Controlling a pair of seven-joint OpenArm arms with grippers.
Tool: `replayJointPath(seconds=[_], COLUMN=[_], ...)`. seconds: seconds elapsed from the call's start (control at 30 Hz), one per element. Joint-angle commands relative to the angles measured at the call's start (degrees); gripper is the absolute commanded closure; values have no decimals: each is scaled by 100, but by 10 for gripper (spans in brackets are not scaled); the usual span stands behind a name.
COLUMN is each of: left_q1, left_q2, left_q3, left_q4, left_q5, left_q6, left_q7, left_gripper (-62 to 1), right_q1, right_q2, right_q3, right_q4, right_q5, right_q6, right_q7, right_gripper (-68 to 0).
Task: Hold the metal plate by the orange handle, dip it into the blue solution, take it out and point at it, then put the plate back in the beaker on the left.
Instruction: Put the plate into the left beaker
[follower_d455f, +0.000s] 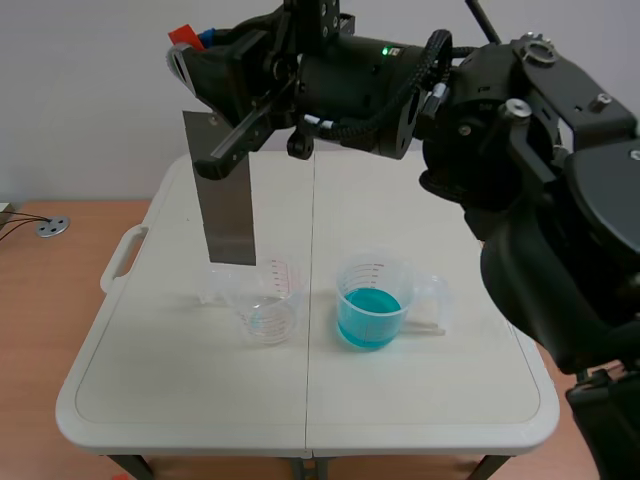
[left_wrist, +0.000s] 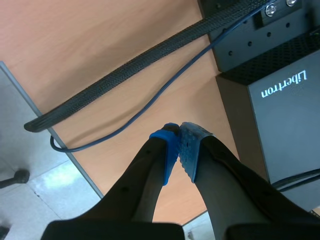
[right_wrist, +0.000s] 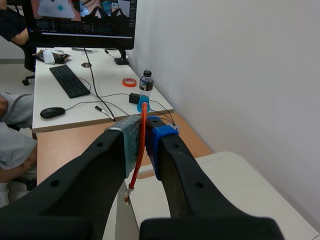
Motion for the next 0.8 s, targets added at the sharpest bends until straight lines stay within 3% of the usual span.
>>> replayJointPath(seconds=[0.0, 0.3, 0.77], left_q1=[63, -20, -20], left_q2=[-33, -31, -33], left_q3=[-13, 173, 249], left_q4=[26, 7, 0], left_q5=[-17, -17, -15], left_q6=[-33, -39, -39], left_q7=[-59, -55, -52], left_gripper=[-17, -16, -16], right_q1=[151, 166, 166], right_q2=[-83, -310, -315], right_q3=[-13, -81, -81], right_q4=[0, -345, -514], right_q5=[70, -28, -28], right_q6=[0, -2, -17], right_q7=[87, 87, 92], right_gripper=[-13, -13, -13])
